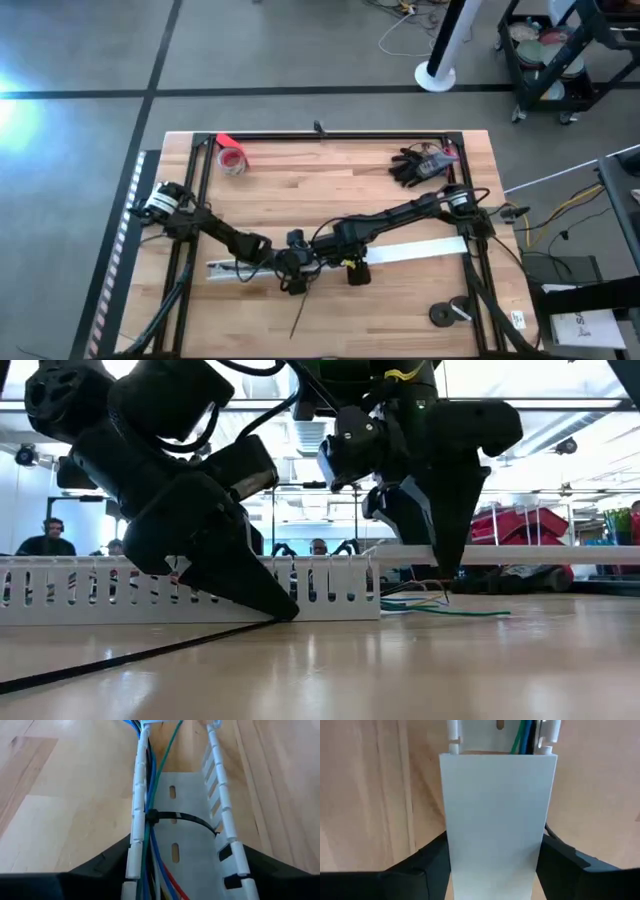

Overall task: Ziptie cables
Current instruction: Close the cable duct

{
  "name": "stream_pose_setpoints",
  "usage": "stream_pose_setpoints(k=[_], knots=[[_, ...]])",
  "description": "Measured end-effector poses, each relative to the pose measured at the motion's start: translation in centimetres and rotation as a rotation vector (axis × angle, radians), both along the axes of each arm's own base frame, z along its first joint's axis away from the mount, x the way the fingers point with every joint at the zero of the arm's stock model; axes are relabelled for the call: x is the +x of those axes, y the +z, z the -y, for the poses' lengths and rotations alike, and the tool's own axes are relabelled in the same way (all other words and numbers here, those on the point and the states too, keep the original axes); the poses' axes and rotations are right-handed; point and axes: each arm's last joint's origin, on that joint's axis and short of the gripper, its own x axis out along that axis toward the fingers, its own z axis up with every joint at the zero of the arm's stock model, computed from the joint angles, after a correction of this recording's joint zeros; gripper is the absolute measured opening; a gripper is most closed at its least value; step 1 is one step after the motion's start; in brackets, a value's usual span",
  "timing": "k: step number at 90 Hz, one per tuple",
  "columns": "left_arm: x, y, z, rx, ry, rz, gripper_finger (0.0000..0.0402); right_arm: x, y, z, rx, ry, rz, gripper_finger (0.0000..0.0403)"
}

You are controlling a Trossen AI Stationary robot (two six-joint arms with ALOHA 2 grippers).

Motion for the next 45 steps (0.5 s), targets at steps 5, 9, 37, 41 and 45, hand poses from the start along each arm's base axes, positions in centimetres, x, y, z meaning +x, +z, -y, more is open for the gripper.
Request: stream_pose_setpoints(k=[5, 9, 37, 41, 45], knots=[[0.01, 0.0, -0.03, -0.004, 0.004, 0.001, 0.0231, 0.01, 0.0, -0.01, -0.005, -0.016, 0.0, 0.0218], [0.03, 0.01, -0.05, -0.008, 0.008, 0.002, 0.023, 0.04, -0.01, -0.01, -0.006, -0.04, 0.0, 0.0218], [0.16, 0.12, -0.16, -0.026, 0.03, 0.02, 0.023, 0.31, -0.05, -0.03, -0.004, -0.094, 0.021, 0.0217], [0.17, 0.12, -0.17, -0.027, 0.031, 0.021, 0.0229, 0.32, -0.05, -0.04, -0.004, -0.096, 0.022, 0.0217], [0.16, 0.12, -0.18, -0.027, 0.031, 0.021, 0.0228, 0.33, -0.05, -0.02, -0.004, -0.097, 0.024, 0.0217]])
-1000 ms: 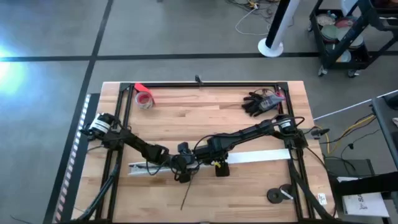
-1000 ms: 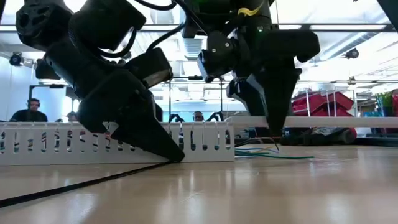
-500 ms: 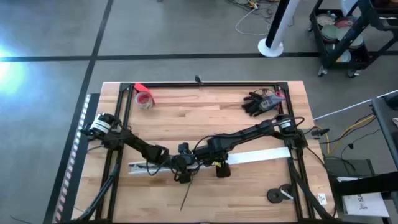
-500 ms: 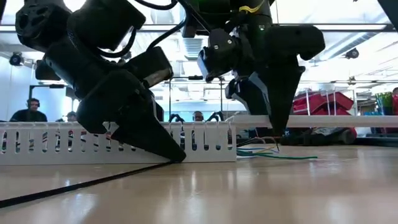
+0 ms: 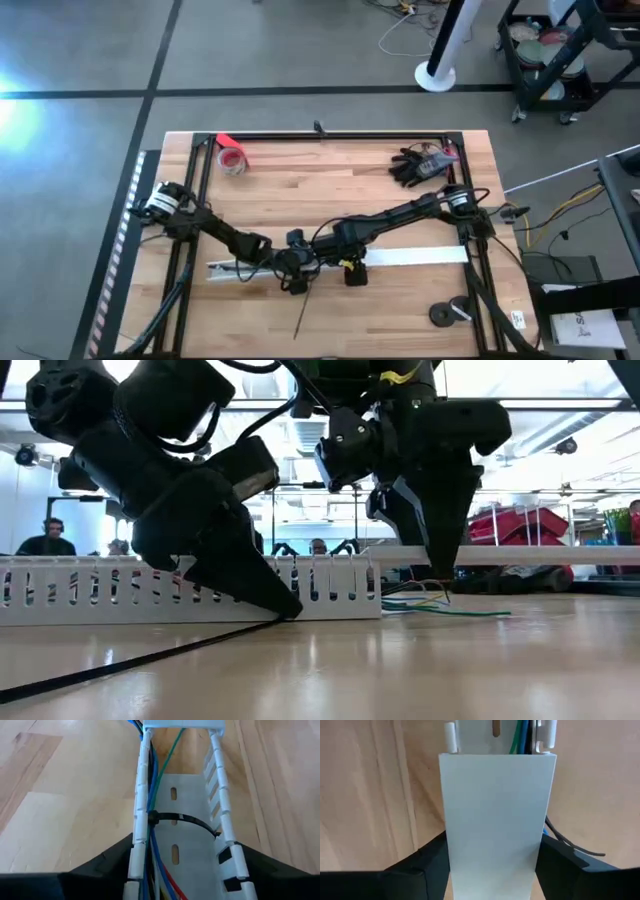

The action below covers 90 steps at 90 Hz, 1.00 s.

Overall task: Ziptie cables
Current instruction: Close the cable duct

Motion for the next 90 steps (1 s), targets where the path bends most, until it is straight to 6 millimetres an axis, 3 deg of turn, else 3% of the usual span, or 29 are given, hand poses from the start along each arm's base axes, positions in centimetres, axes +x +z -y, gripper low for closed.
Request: stream_pose_setpoints(k=[34, 90], knots=[[0.04, 0.05, -0.01, 0.007, 0.001, 0.007, 0.0227, -0.03, 0.01, -0.57, 0.016, 0.059, 0.012, 0.0217], [0.07, 0.05, -0.14, 0.015, 0.014, 0.009, 0.0232, 0.28, 0.0, -0.04, -0.01, -0.041, 0.026, 0.0224]])
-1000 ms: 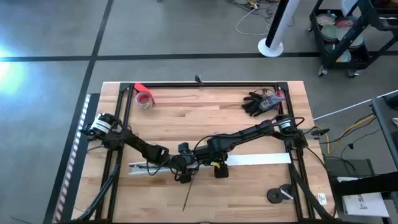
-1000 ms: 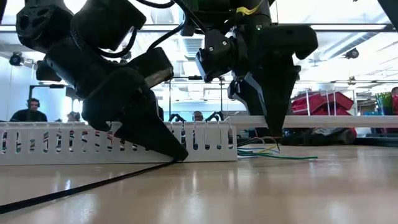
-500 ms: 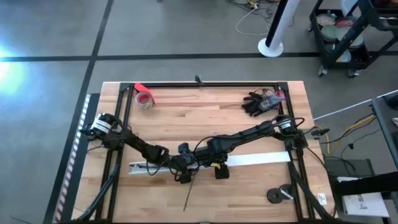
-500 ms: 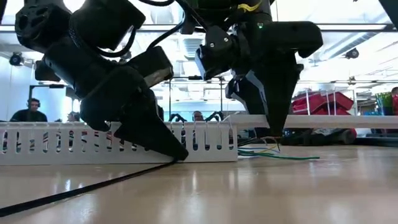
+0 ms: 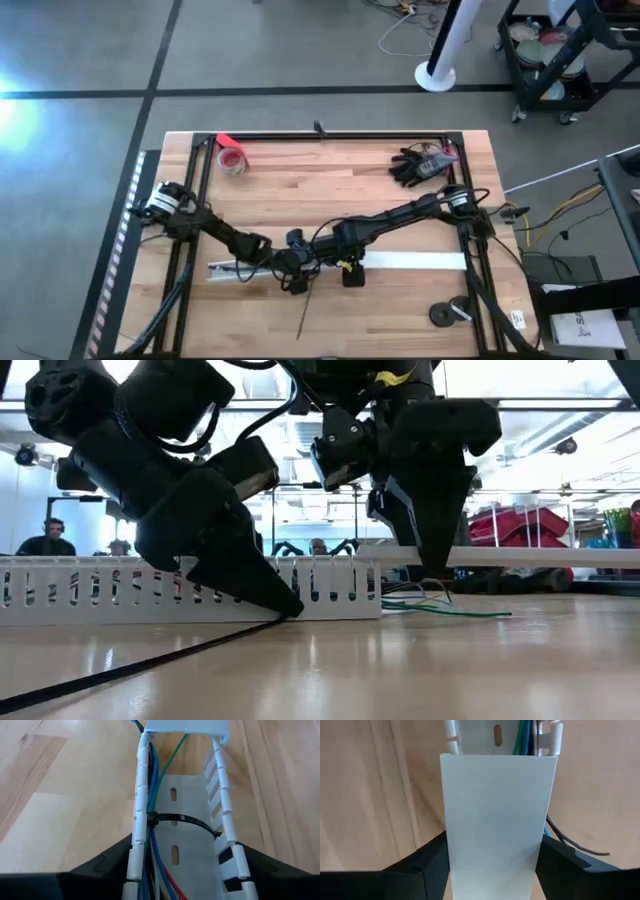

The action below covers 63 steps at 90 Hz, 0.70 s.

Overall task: Ziptie cables
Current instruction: Close the cable duct

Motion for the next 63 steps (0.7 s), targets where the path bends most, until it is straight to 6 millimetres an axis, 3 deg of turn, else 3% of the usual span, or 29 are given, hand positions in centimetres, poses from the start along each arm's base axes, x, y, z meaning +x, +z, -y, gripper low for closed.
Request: stream_pose_setpoints(k=[63], knots=[[0.02, -0.02, -0.06, 0.011, -0.003, -0.01, 0.0231, -0.93, 0.67, -0.06, -0.12, -0.037, -0.077, 0.0222]])
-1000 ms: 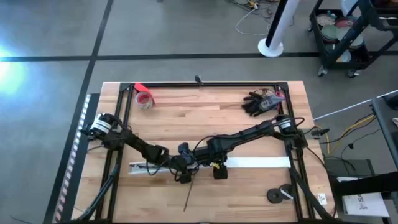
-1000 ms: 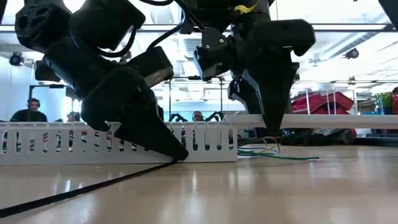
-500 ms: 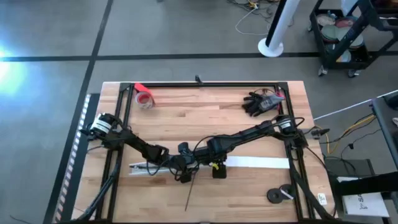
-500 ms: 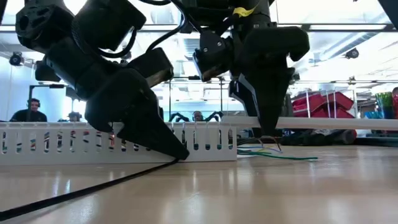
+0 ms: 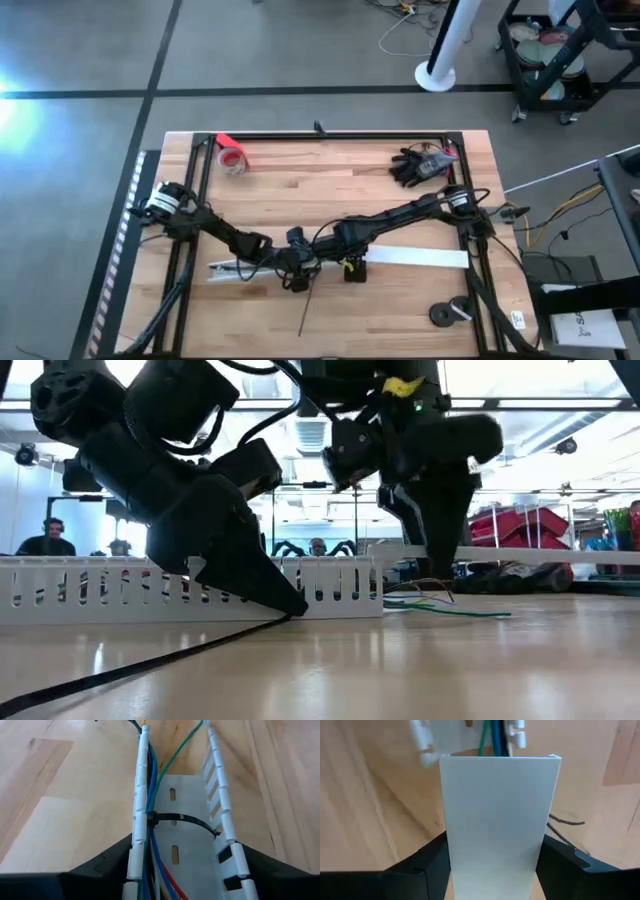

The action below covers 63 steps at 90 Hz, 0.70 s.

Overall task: Ziptie cables
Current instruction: Close the cable duct

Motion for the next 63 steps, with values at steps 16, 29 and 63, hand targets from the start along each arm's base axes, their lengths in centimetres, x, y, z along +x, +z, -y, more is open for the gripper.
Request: stream_pose_setpoints(k=[16, 29, 63], knots=[[0.0, 0.0, 0.0, -0.002, -0.004, 0.0, 0.0234, 0.7, 0.9, -0.2, 0.006, 0.015, 0.049, 0.0222], [0.0, 0.0, -0.1, -0.004, -0.002, 0.005, 0.0229, 1.9, 1.5, -0.5, 0.029, 0.043, 0.156, 0.0217], [0.1, 0.1, -0.1, -0.005, -0.002, 0.019, 0.0236, 3.4, 0.9, 0.2, 0.061, 0.07, 0.246, 0.0218]])
